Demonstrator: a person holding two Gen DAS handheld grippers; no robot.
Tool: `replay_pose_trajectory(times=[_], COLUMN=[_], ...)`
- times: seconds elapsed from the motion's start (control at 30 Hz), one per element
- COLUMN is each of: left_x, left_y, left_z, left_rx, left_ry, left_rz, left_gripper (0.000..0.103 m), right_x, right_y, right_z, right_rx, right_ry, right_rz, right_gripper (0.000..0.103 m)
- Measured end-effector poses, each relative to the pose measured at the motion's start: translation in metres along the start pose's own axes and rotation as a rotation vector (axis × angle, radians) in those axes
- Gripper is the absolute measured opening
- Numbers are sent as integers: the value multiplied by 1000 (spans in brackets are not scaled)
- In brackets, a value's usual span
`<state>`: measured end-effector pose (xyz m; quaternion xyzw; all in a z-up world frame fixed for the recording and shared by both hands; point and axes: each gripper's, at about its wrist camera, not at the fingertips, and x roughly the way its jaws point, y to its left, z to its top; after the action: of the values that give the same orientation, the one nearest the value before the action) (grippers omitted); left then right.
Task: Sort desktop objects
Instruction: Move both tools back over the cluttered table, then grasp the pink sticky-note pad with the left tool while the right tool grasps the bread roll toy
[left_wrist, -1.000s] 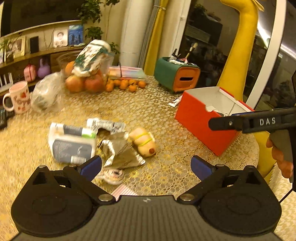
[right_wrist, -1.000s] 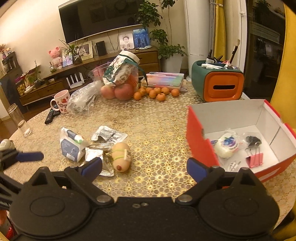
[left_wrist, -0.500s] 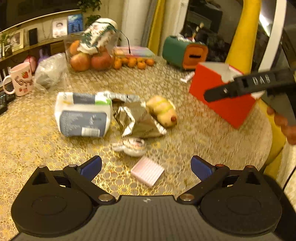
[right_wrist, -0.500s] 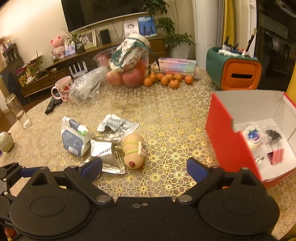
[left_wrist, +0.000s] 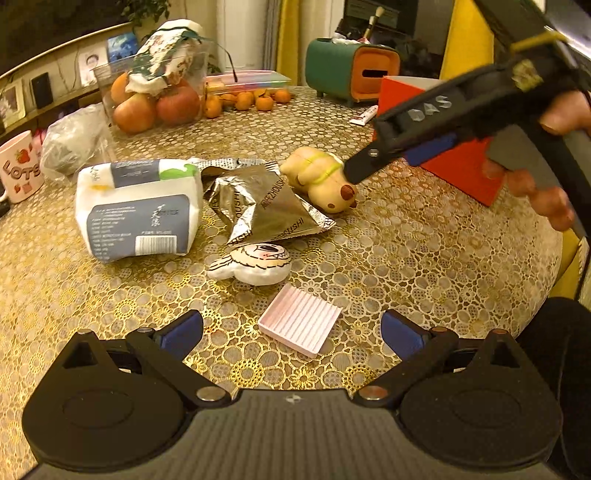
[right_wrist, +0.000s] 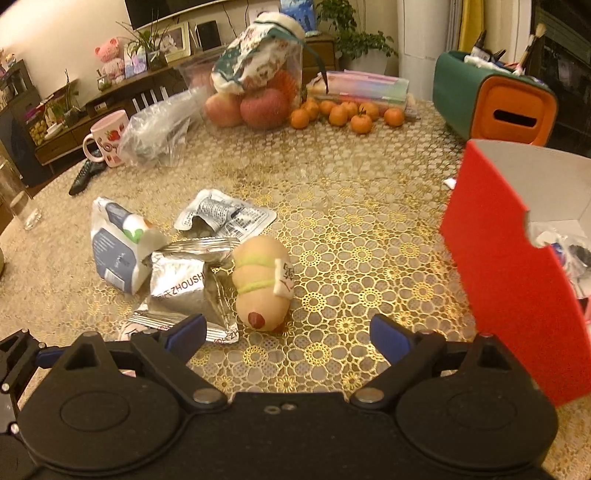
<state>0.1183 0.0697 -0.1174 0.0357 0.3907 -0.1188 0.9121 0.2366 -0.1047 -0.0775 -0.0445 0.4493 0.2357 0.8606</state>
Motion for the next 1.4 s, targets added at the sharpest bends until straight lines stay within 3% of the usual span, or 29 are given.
replay_pose_trajectory(times=[0.4,0.5,0.57,0.7,0.93,1.13,1.3,1.4], left_x=[12,13,14,13,10,10,10,10], left_y=[-5,-3,-2,-3,-7,-9,-10,-10], left_z=[-2,-2,-3,-4,-4,-3,-2,-1], left_rx=[59,60,58,57,77,80,78,76], left_ry=[-27,-24,-16,-22,-28,-32,-26,-20], left_rz=[4,-7,-16,-17,-30,-29,-25,-20], left_gripper=[102,95,84,78,57,50,50,49], right_x=[37,41,44,46,53,55,54,51], right_y=[1,1,1,2,3,3,2,1], right_z=[17,19,19,20,18,18,18,18], right_rx=[15,16,14,9,4,21,32,44], right_ry=[36,42,45,51,64,74,76,70], right_rz=[8,11,12,13,5,12,17,11], right_gripper=[90,89,88,86,83,70,46,44])
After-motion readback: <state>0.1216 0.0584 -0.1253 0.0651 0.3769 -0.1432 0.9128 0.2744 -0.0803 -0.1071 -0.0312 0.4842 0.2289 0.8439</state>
